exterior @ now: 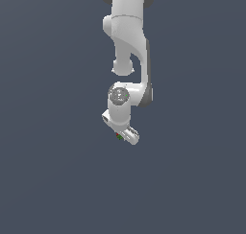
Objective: Pick up the object and move it to a goal position.
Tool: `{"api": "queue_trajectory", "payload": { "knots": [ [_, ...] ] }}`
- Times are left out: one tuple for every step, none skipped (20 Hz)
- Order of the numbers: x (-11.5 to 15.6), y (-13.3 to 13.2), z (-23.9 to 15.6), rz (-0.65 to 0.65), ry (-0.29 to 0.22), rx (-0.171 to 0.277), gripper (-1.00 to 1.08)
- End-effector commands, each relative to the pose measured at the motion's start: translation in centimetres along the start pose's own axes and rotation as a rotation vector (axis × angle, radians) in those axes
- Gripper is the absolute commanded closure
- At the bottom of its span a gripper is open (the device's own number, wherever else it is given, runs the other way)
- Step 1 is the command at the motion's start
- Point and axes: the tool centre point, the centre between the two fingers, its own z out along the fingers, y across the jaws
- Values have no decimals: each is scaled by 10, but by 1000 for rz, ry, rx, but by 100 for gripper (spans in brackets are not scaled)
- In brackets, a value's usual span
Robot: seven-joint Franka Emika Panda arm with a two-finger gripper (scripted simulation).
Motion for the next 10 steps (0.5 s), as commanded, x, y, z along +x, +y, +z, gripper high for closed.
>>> {"api": "queue_trajectory", "payload": {
  "knots": [
    [0, 0, 0, 0, 0, 0, 108],
    [0, 0, 0, 0, 0, 0, 108],
    [0, 0, 0, 0, 0, 0, 108],
    [0, 0, 0, 0, 0, 0, 108],
    [0, 0, 0, 0, 0, 0, 108],
    [0, 0, 0, 0, 0, 0, 108],
    [0, 0, 0, 0, 0, 0, 108],
    [0, 0, 0, 0, 0, 1, 108],
    [0, 0, 0, 0, 0, 1, 108],
    [0, 0, -1, 0, 0, 1, 108]
  ]
}}
